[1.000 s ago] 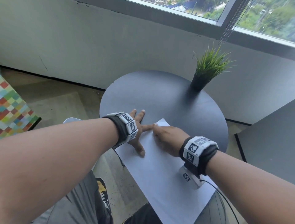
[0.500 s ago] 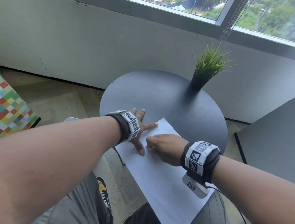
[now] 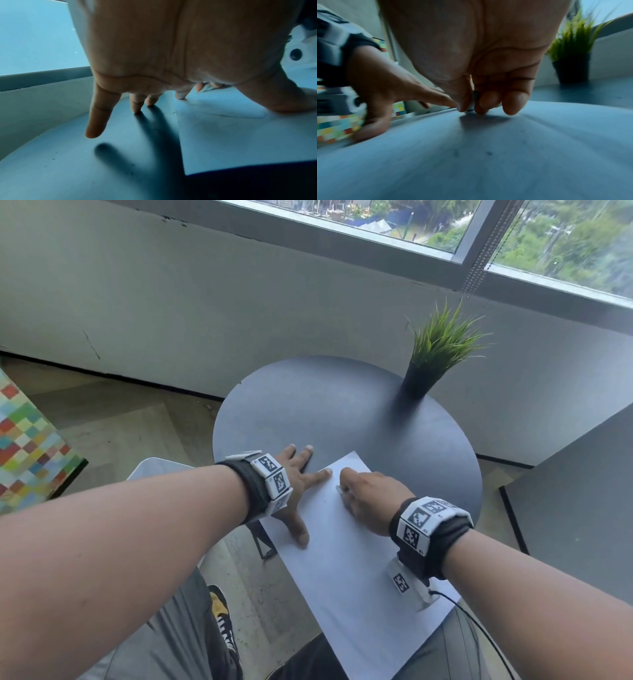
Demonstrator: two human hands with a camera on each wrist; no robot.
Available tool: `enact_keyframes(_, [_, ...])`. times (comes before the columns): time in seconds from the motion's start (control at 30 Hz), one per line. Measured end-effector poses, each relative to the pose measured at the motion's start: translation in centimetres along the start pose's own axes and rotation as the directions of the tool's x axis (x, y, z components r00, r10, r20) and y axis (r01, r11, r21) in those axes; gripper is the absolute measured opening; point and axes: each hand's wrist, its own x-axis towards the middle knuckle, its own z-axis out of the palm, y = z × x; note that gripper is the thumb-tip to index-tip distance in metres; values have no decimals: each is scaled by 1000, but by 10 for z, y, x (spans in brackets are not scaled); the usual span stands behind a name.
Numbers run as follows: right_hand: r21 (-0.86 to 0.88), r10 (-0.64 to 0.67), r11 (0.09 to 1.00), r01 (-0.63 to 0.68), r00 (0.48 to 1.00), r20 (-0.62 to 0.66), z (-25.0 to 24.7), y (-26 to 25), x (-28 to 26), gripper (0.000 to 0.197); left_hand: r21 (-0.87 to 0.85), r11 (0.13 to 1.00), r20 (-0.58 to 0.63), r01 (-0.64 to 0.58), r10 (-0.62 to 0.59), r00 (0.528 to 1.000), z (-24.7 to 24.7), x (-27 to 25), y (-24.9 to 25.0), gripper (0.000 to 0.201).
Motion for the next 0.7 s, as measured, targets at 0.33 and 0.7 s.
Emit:
enact_keyframes(0.33, [-4, 49, 999, -49, 998, 29, -4, 8, 2, 23, 8, 1000, 29, 9, -9, 1000, -11, 6, 0, 130])
enact_keyframes(0.7, [-18, -219, 975, 221, 972, 92, 4, -29, 6, 20, -57, 998, 32, 36, -34, 999, -1, 5, -8, 136])
